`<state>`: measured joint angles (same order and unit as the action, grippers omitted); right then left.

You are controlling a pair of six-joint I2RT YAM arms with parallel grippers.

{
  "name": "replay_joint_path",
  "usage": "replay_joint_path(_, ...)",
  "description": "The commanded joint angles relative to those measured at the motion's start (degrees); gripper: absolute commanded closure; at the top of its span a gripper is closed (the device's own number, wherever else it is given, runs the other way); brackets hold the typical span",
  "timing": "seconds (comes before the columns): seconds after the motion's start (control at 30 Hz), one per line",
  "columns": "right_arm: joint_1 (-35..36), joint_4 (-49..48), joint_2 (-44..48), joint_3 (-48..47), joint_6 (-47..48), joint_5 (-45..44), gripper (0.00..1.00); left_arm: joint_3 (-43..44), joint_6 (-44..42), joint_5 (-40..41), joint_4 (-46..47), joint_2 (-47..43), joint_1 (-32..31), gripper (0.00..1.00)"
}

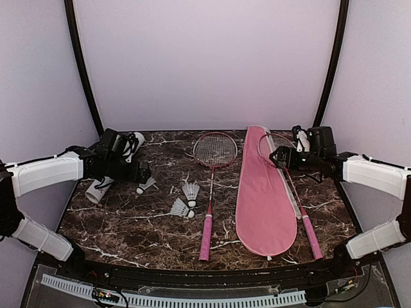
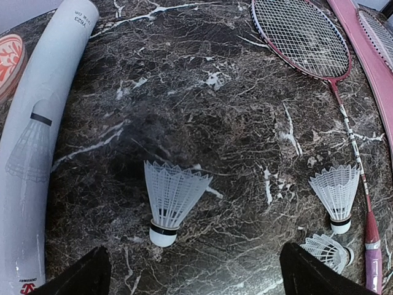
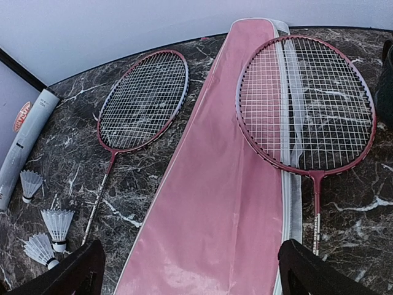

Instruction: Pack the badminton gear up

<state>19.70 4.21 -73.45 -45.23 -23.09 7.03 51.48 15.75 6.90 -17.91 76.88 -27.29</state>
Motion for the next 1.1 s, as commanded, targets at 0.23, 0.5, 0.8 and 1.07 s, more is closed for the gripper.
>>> replay_joint_path(0.23, 1.2, -8.44, 3.82, 3.14, 0.57, 4.04, 0.01, 11.87, -1.27, 0.65, -2.44, 10.69, 2.05, 0.01)
replay_joint_path(0.5, 1.32, -9.07, 6.6, 3.32, 3.05, 9.95, 0.01, 21.24, -5.5, -6.46, -2.96, 17.09, 13.88, 0.01)
replay_joint_path(0.8, 1.39, -10.67, 7.14, 4.3, 3.17, 14.22, 0.01, 34.12, -11.92, 1.12, -11.12, 28.12, 18.58, 0.01)
replay_joint_path(1.07, 1.39, -10.66, 6.98, 4.24, 3.1, 14.59, 0.01, 41.02, -14.85, 6.1, -15.03, 36.37, 19.19, 0.03)
